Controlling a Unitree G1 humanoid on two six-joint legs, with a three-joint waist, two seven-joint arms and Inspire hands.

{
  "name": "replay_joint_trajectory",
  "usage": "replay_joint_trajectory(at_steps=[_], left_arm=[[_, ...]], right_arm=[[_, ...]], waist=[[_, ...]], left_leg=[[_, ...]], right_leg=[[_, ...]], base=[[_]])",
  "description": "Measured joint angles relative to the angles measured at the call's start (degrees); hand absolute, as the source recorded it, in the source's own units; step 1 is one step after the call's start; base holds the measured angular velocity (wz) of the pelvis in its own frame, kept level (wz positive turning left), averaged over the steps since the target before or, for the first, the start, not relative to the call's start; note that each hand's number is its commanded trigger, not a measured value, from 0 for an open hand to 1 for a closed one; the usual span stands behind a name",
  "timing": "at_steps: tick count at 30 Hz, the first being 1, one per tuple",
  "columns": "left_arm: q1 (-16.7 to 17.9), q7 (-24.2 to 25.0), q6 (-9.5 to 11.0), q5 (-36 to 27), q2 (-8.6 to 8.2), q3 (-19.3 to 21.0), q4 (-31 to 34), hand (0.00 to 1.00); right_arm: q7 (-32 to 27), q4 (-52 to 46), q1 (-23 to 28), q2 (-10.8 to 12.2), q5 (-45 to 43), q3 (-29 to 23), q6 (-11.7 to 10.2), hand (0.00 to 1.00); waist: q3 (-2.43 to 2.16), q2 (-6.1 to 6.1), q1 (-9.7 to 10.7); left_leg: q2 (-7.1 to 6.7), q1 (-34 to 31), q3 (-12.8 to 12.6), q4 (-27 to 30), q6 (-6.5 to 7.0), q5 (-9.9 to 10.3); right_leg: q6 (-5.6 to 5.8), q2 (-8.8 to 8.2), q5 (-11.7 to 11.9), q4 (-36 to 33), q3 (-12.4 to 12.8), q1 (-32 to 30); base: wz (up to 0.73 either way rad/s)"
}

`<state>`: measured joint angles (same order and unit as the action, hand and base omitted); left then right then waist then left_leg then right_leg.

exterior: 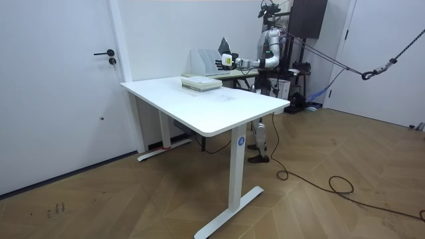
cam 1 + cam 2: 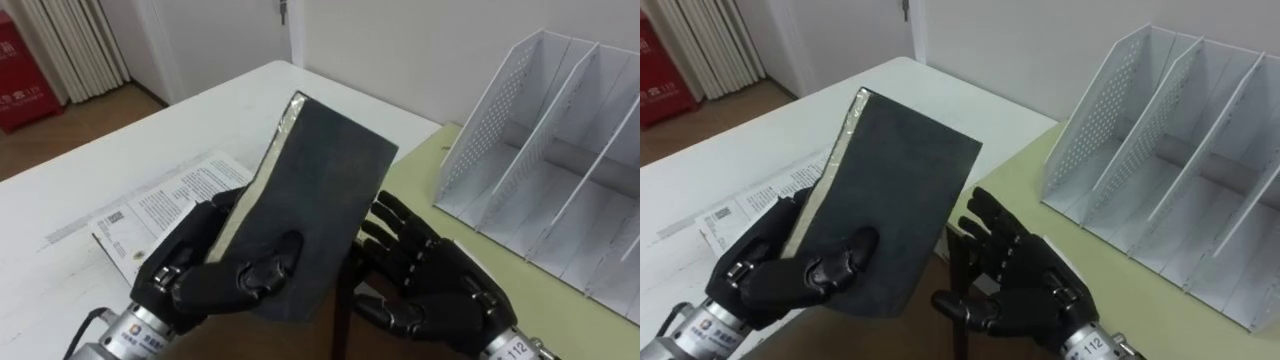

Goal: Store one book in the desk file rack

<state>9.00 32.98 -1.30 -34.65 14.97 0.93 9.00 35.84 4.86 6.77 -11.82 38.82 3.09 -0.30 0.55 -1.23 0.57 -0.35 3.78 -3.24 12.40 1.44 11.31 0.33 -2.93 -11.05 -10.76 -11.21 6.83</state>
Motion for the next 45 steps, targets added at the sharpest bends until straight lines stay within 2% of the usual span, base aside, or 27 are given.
replay_joint_trajectory(at_steps=[4,7,10,14,16,21,23,27,32,37,40,45], left_arm=[[-0.01,4.17,-1.57,-0.68,1.17,-0.19,-0.06,1.00],[-0.81,7.15,-2.10,-0.68,2.78,-0.81,-1.95,1.00],[-0.82,8.58,-2.85,-0.70,3.98,-1.67,-2.75,1.00],[-0.83,9.35,-2.93,-1.12,4.19,-1.61,-2.78,1.00],[-1.00,9.55,-3.27,-2.28,4.95,-1.69,-2.97,1.00],[-2.16,10.14,-3.56,-3.95,7.09,-2.45,-4.04,1.00],[-2.39,10.27,-3.56,-3.99,7.36,-2.56,-4.26,1.00],[-2.94,10.50,-3.56,-5.88,8.93,-3.77,-6.12,1.00],[-2.94,10.77,-3.56,-6.43,9.21,-4.17,-7.09,1.00],[-5.15,11.91,-3.78,-6.53,11.02,-4.72,-11.49,1.00],[-5.45,12.67,-3.95,-6.53,11.32,-5.00,-12.46,1.00],[-5.45,13.67,-5.70,-7.27,11.40,-5.15,-13.53,1.00]], right_arm=[[5.00,-0.31,0.00,-0.47,5.00,0.21,2.38,0.00],[8.15,-0.32,0.01,-0.87,9.41,0.91,2.97,0.00],[10.13,-0.34,0.01,-1.90,13.75,2.84,3.65,0.00],[10.79,-0.34,0.07,-2.25,16.90,3.37,5.34,0.00],[11.12,-0.34,0.07,-3.03,19.66,4.71,5.50,0.00],[11.83,-0.34,0.06,-4.78,21.53,5.80,6.25,0.00],[11.83,-0.34,0.06,-5.18,21.64,6.03,6.35,0.00],[11.83,-0.38,0.06,-7.03,21.62,7.04,6.35,0.00],[11.89,-0.39,0.06,-8.04,21.60,7.39,6.65,0.00],[11.87,-0.38,0.06,-9.85,21.61,8.62,7.97,0.00],[11.87,-0.38,0.06,-10.56,21.61,9.00,8.26,0.00],[11.82,-0.37,0.07,-11.19,21.62,9.04,9.85,0.00]], waist=[[-0.15,-0.42,-0.55],[-0.20,-0.81,-0.86],[-0.16,-0.80,-1.16],[-0.10,-0.73,-1.40],[-0.05,-0.81,-1.43],[0.07,-1.22,-1.72],[-0.11,-1.53,-1.86],[-0.14,-2.12,-2.34],[-0.11,-2.22,-2.49],[-0.01,-2.38,-2.66],[0.17,-2.78,-2.68],[-0.12,-3.39,-2.65]], left_leg=[[0.08,-0.07,0.04,-0.21,-0.01,0.01],[0.07,0.11,0.03,-0.27,-0.01,0.01],[0.07,0.50,-0.04,-0.62,-0.01,0.00],[0.06,0.84,-0.32,-0.69,-0.01,0.00],[0.07,0.73,-0.58,-0.75,0.00,0.00],[0.10,0.32,-0.75,-0.67,0.00,0.01],[0.12,-0.18,-0.77,-0.57,0.01,0.01],[0.29,-0.25,-1.20,-0.40,-0.02,0.02],[0.37,-0.27,-1.19,-0.56,-0.03,0.02],[0.38,-0.31,-1.32,-0.49,-0.03,0.02],[0.33,-0.36,-1.30,-0.55,-0.02,0.03],[0.37,-0.48,-1.35,-0.57,-0.03,0.02]], right_leg=[[-0.06,0.09,0.11,-0.16,0.06,-0.21],[-0.06,0.03,0.11,-0.28,0.10,0.11],[-0.06,0.07,0.11,-0.30,0.15,0.14],[-0.03,0.06,0.10,-0.71,0.20,0.08],[-0.02,0.04,0.09,-0.79,0.19,0.03],[-0.01,0.06,0.09,-0.86,0.17,-0.23],[-0.02,0.06,0.10,-0.92,0.17,-0.69],[-0.02,0.14,0.10,-0.98,0.29,-0.84],[-0.03,0.18,0.10,-1.04,0.41,-1.01],[-0.03,0.22,0.10,-1.04,0.85,-0.99],[-0.03,0.21,0.10,-1.05,1.09,-1.15],[-0.03,0.35,0.10,-1.06,1.39,-1.36]], base=[[0.00],[0.00],[0.00],[-0.05],[-0.04],[0.00],[0.00],[-0.02],[0.00],[0.00],[-0.02],[0.00]])
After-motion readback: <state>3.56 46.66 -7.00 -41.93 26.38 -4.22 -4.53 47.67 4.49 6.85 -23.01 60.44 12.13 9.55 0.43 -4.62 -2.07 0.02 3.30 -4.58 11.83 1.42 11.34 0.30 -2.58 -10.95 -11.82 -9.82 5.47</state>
